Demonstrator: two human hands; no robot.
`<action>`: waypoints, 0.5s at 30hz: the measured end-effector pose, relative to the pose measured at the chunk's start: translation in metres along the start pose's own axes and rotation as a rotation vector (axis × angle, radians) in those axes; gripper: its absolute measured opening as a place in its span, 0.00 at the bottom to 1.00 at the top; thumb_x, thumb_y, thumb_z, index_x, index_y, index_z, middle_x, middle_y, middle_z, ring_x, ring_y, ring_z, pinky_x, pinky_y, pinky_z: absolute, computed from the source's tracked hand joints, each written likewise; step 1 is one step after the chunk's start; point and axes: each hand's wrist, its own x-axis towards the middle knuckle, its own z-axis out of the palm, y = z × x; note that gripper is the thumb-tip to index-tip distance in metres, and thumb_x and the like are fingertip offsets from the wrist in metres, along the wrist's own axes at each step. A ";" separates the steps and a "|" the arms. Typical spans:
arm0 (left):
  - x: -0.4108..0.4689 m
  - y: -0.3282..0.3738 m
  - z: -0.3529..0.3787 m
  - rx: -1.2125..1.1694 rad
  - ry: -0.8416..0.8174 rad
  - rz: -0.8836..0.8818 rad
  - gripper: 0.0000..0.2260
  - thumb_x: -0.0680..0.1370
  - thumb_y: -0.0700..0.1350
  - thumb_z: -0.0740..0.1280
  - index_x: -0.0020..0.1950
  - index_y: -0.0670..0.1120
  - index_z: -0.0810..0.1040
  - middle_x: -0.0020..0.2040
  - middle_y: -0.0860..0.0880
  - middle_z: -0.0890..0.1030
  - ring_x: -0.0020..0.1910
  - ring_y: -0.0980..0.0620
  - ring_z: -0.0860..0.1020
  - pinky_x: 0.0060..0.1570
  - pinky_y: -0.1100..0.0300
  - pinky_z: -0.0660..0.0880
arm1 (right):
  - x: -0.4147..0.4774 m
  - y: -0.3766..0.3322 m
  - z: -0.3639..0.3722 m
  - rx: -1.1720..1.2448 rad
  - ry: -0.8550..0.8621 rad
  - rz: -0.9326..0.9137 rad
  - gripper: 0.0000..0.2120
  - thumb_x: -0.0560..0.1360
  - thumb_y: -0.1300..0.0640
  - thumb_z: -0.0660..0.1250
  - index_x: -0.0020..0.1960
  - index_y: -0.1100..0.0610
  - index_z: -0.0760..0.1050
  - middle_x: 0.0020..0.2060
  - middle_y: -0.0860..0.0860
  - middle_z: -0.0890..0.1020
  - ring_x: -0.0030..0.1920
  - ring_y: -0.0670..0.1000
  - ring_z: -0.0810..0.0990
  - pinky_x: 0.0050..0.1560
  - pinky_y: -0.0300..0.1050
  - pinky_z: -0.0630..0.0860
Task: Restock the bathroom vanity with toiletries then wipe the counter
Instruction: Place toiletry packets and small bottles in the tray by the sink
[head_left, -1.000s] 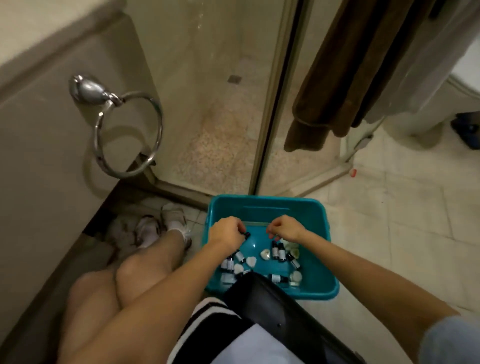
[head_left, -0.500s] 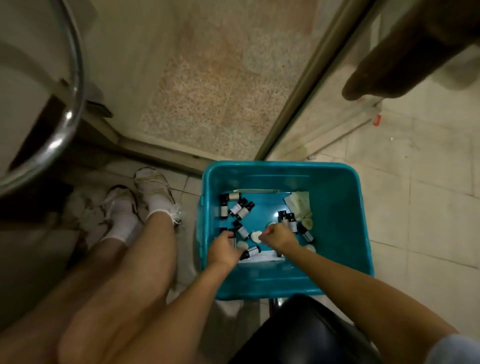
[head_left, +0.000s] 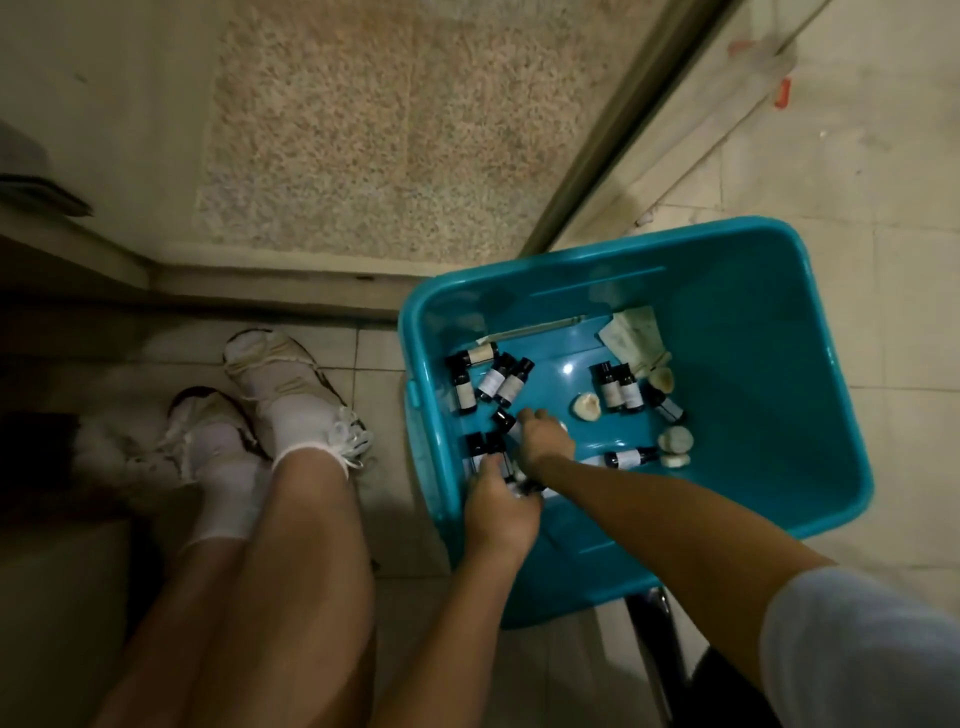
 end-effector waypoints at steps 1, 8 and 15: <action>0.003 0.001 0.000 -0.013 0.002 -0.016 0.22 0.77 0.39 0.66 0.70 0.43 0.66 0.67 0.45 0.73 0.64 0.46 0.72 0.53 0.63 0.67 | 0.003 -0.002 0.002 -0.015 0.001 0.003 0.22 0.78 0.56 0.63 0.68 0.61 0.63 0.65 0.59 0.70 0.65 0.58 0.69 0.59 0.50 0.71; 0.016 0.009 -0.001 -0.141 0.033 -0.108 0.27 0.77 0.40 0.65 0.74 0.42 0.61 0.71 0.43 0.68 0.68 0.44 0.69 0.64 0.57 0.66 | 0.017 -0.010 -0.002 -0.025 -0.030 0.063 0.23 0.78 0.56 0.63 0.68 0.62 0.61 0.65 0.61 0.70 0.65 0.59 0.70 0.61 0.51 0.70; 0.018 0.012 -0.001 -0.234 0.045 -0.172 0.26 0.78 0.40 0.64 0.74 0.42 0.60 0.70 0.42 0.69 0.66 0.43 0.71 0.61 0.57 0.68 | -0.011 -0.001 -0.044 0.352 -0.297 -0.091 0.16 0.80 0.58 0.60 0.63 0.67 0.69 0.54 0.61 0.75 0.53 0.55 0.74 0.53 0.45 0.70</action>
